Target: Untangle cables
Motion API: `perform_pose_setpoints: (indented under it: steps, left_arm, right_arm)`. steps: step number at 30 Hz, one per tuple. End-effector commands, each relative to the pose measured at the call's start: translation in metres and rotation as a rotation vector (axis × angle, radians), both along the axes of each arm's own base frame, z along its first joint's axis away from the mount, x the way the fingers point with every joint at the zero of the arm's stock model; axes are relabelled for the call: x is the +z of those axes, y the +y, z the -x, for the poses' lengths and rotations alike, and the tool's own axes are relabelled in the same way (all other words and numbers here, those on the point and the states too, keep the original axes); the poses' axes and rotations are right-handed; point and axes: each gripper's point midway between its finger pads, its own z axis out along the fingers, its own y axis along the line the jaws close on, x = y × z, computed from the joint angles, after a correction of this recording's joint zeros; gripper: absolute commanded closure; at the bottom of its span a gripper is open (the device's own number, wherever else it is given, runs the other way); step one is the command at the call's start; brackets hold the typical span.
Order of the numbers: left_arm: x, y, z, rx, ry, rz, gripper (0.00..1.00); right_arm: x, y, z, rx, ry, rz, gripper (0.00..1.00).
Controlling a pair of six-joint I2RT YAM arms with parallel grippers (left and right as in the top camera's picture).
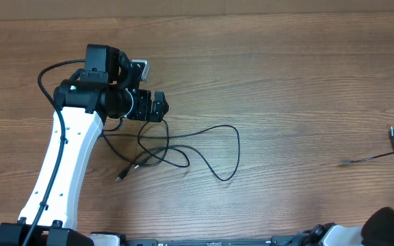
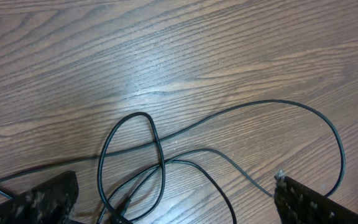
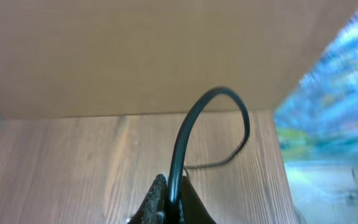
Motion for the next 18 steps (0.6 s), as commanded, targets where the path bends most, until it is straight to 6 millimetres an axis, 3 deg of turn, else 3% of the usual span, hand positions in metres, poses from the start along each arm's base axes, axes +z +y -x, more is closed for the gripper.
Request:
perform_pose_setpoints:
  steps: [1,7,18]
  left_arm:
    - [0.005,0.003,-0.005,0.018,-0.011,0.002,0.00]
    - [0.005,0.003,-0.005,0.018,-0.011,0.002,0.00]
    - [0.005,0.003,-0.005,0.018,-0.011,0.002,0.00]
  right_arm:
    - [-0.013,-0.019,0.014,-0.100,-0.112,-0.071,0.96]
    - [-0.045,-0.049,0.031,-0.207,-0.218,-0.199,0.96]
    - [-0.132,-0.099,0.062,-0.392,-0.387,-0.502,0.96]
